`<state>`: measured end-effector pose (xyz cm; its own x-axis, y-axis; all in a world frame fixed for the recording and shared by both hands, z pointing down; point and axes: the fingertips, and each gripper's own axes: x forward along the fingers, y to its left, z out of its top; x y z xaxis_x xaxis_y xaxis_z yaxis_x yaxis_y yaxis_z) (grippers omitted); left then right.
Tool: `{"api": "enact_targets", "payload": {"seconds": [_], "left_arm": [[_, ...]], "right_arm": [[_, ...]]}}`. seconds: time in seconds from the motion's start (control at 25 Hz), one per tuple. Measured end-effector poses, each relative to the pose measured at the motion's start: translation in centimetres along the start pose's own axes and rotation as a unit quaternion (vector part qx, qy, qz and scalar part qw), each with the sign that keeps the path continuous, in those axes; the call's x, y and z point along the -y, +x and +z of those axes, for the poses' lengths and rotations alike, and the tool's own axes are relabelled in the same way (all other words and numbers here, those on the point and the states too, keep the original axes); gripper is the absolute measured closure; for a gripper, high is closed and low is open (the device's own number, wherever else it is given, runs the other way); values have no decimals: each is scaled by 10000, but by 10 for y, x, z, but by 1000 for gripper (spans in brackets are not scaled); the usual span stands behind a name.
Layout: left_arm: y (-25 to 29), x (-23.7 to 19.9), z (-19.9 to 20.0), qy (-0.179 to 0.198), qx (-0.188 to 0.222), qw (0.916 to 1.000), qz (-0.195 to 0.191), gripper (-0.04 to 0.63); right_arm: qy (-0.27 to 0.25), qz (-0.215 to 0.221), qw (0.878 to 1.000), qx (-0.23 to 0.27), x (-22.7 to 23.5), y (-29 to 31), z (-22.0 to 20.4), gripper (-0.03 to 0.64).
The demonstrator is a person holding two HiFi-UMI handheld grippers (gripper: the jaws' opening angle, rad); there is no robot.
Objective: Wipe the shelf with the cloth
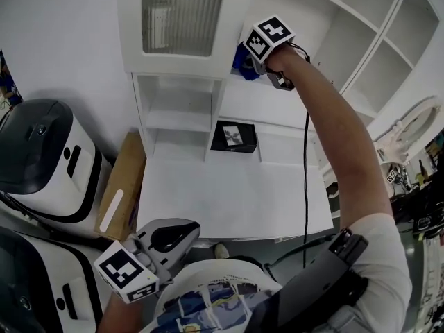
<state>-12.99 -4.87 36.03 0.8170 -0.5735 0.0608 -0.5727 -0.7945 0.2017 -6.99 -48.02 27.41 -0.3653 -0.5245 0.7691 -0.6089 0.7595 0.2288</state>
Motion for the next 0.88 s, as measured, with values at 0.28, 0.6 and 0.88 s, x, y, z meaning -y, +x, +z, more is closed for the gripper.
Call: {"api": "enact_targets", "payload": {"seconds": [0.28,0.6,0.88], "left_arm": [[-9,1,-5,-94,-31,9999,53,583],[11,6,-4,-82,-136,9997,-161,583],[45,11,-2,-32,-250,9981,-568,583]], "right_arm": [[395,63,9992,-16,8,10,-10,551],[569,-207,9981,-68,46,-2,-42,551],[778,-618,9948,-216,98,-21,-91,551]]}}
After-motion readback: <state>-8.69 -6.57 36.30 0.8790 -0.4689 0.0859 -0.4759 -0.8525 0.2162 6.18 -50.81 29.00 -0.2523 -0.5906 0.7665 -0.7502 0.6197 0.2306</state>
